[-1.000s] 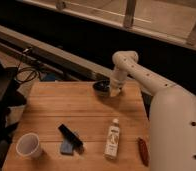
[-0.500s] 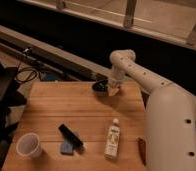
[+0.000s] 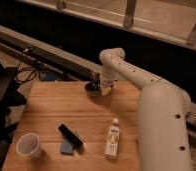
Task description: Drag the ceramic bowl in a circle
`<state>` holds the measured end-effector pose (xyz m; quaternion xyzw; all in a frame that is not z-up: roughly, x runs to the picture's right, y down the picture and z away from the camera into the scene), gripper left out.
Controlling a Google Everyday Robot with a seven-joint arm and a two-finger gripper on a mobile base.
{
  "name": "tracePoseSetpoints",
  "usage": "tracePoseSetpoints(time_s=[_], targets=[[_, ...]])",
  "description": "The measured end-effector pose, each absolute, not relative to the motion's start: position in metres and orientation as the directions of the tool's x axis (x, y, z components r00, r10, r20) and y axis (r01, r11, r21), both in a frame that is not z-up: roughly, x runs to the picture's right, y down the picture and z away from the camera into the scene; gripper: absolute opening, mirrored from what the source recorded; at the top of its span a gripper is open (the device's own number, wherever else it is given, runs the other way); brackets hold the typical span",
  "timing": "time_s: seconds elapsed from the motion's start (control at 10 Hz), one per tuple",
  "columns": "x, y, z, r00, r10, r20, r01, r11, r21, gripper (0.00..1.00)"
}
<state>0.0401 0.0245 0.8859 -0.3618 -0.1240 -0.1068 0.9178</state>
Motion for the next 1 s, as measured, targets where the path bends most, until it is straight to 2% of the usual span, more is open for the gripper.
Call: tracePoseSetpoints(time_s=[1.0], targets=[[0.007, 0.027, 0.877, 0.926, -0.191, 0.326, 0.361, 0.703, -0.613, 0.02]])
